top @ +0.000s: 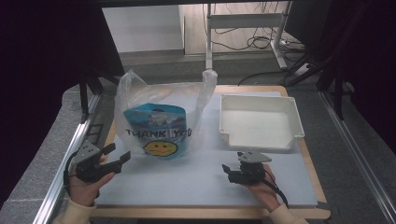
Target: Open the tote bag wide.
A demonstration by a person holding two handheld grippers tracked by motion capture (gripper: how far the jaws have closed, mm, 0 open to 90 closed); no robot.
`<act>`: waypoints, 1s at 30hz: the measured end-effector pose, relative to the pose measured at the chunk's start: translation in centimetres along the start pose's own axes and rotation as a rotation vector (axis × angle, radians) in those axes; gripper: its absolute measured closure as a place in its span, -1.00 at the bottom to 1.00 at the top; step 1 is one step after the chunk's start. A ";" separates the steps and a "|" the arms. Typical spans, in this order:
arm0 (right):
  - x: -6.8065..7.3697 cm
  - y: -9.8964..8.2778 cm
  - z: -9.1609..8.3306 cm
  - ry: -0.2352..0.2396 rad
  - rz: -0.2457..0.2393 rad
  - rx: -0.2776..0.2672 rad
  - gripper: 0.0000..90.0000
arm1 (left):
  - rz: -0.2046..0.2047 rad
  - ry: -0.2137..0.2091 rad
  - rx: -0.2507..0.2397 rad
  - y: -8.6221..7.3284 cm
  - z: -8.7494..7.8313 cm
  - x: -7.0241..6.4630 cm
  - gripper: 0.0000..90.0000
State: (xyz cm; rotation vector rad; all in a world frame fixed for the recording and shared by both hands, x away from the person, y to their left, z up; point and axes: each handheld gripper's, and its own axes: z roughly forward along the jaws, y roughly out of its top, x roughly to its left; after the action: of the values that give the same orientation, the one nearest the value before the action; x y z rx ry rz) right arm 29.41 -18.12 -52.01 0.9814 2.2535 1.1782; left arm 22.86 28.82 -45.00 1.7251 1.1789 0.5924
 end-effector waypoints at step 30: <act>-0.2 -0.1 0.1 -0.025 0.003 0.016 -0.50 | -0.001 -0.032 -0.046 6.6 0.3 2.2 -0.07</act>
State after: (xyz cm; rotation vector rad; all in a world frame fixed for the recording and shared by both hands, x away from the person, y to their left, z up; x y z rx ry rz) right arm 29.56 -18.29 -52.13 1.0006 2.2461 1.1438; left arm 26.99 30.01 -39.55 1.6892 1.1362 0.5849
